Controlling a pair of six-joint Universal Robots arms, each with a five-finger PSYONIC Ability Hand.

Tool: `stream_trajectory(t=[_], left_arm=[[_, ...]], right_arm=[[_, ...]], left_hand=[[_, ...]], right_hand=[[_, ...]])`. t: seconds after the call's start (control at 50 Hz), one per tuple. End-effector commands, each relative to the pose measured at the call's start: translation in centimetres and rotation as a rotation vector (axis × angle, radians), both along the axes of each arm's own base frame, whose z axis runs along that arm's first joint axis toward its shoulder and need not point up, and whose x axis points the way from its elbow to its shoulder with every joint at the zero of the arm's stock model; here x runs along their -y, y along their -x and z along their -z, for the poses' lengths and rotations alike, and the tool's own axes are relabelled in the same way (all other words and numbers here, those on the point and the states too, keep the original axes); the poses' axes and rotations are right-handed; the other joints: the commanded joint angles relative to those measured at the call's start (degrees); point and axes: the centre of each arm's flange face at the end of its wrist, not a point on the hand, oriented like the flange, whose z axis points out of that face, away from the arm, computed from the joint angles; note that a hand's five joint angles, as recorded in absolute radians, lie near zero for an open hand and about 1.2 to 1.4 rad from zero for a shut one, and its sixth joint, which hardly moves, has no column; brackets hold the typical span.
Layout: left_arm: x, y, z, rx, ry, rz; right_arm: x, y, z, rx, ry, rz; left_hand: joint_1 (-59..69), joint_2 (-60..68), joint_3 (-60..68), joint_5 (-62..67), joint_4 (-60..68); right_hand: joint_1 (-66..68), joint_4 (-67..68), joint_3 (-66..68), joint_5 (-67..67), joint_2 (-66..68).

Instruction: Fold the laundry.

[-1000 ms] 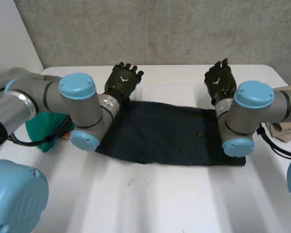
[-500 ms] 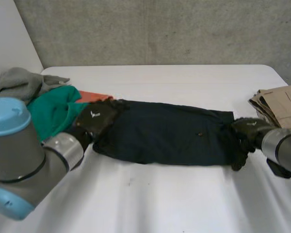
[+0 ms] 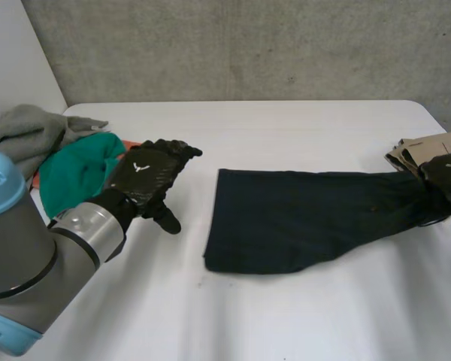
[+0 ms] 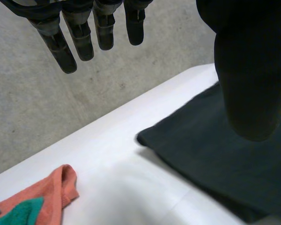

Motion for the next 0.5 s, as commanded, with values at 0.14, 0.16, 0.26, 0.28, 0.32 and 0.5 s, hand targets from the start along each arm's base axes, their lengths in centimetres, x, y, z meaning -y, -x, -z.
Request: stream_trajectory(t=[0.14,0.16,0.26,0.28,0.32,0.5], left_arm=[[1.6,-1.5,-1.1,-0.061,-0.009,-0.081],[1.6,-1.5,-1.2,-0.065,-0.01,-0.083],[1.7,-1.7,-1.9,-0.092,-0.007,-0.104],[1.8,-1.7,-2.0,-0.095,-0.005,-0.105],[1.8,-1.5,-2.1,-0.1,0.002,-0.102],[2.2,0.4,-3.5,-0.125,0.044,-0.053]], right_arm=[[-9.4,-16.5,-0.7,-0.082,0.287,-0.829],[-10.6,-17.5,0.1,-0.069,0.28,-0.9],[-16.0,-20.5,3.9,-0.052,0.216,-1.195],[-15.9,-20.6,4.1,-0.062,0.217,-1.199],[-14.8,-20.9,3.6,-0.096,0.257,-1.165],[-10.3,-16.8,-2.8,0.282,0.154,-0.69]], left_hand=[[-1.1,-1.5,-1.7,-2.7,-1.5],[-1.1,-1.5,-1.7,-2.7,-1.5],[-1.1,-1.5,-1.7,-2.7,-1.5],[-1.1,-1.5,-1.7,-2.7,-1.5],[-1.1,-1.5,-1.7,-2.7,-1.5],[-1.1,-1.5,-1.7,-2.7,-1.5]], right_hand=[[21.6,11.8,12.1,14.4,14.6],[21.6,11.8,12.1,14.4,14.6],[21.6,11.8,12.1,14.4,14.6],[21.6,11.8,12.1,14.4,14.6],[-29.3,-39.1,-38.8,-36.6,-36.4],[-48.4,-58.2,-57.9,-55.6,-55.4]])
